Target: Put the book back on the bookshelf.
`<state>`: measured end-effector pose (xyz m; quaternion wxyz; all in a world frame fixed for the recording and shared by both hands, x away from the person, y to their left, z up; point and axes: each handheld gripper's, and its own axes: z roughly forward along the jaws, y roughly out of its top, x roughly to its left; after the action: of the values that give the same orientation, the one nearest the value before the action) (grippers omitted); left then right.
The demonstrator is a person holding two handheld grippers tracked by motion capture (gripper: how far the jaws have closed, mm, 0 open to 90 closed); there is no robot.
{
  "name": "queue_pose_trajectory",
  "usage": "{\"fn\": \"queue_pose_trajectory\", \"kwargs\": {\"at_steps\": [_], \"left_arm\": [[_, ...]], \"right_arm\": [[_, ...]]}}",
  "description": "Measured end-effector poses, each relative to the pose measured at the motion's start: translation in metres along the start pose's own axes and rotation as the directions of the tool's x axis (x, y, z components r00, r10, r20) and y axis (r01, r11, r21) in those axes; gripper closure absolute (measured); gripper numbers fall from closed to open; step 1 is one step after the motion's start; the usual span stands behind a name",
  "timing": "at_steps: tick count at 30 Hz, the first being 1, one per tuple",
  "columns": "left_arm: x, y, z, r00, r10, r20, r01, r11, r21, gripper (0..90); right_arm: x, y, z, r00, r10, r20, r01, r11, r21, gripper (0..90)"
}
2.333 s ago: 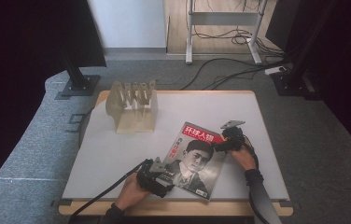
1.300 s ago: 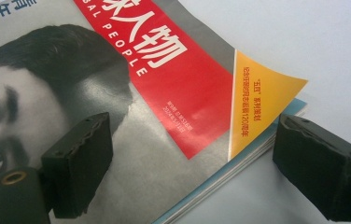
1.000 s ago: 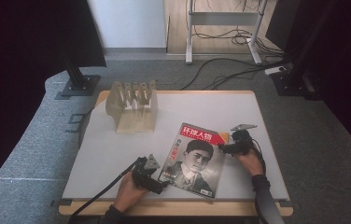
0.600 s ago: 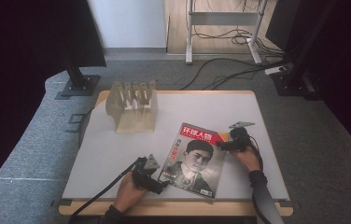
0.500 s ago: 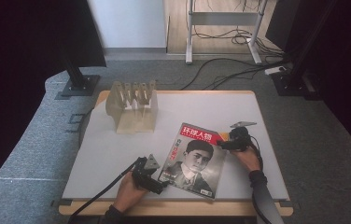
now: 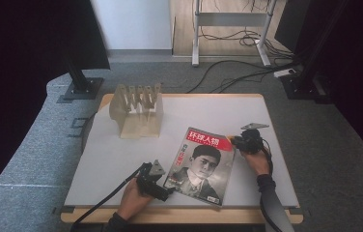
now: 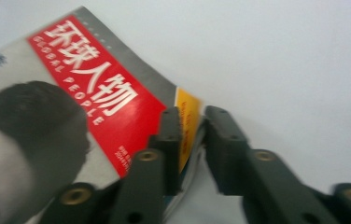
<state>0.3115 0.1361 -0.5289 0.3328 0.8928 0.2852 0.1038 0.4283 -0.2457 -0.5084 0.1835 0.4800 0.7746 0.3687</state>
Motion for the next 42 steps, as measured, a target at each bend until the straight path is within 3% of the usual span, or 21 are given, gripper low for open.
{"fn": "queue_pose_trajectory", "kwargs": {"at_steps": [7,15,26,29,35,42], "left_arm": [[0.000,0.000,0.000,1.0000,0.000,0.000,0.000,1.0000,0.000,0.0],[0.000,0.000,0.000,1.0000,0.001,0.000,-0.001,1.0000,0.000,0.0],[0.000,0.000,0.000,1.0000,-0.001,0.003,0.001,1.0000,0.002,0.0],[0.001,0.000,-0.001,1.0000,0.002,0.007,-0.002,1.0000,0.002,0.0],[0.004,0.001,-0.003,0.9996,0.003,0.026,-0.004,0.9999,0.011,2.7],[0.018,0.009,-0.013,0.9942,-0.024,0.105,0.028,0.9991,-0.032,8.0]], "right_arm": [[0.005,0.007,-0.006,1.0000,-0.004,0.000,0.004,1.000,0.001,84.9],[0.013,0.018,-0.021,0.9989,-0.025,-0.041,0.024,0.999,-0.031,85.3],[0.034,0.040,-0.045,0.9924,-0.096,-0.077,0.091,0.993,-0.070,85.8],[0.044,0.049,-0.054,0.9878,-0.135,-0.078,0.128,0.988,-0.086,86.1],[0.054,0.061,-0.065,0.9810,-0.178,-0.077,0.170,0.980,-0.107,86.3],[0.063,0.072,-0.079,0.9738,-0.213,-0.078,0.201,0.970,-0.138,86.3]]}}
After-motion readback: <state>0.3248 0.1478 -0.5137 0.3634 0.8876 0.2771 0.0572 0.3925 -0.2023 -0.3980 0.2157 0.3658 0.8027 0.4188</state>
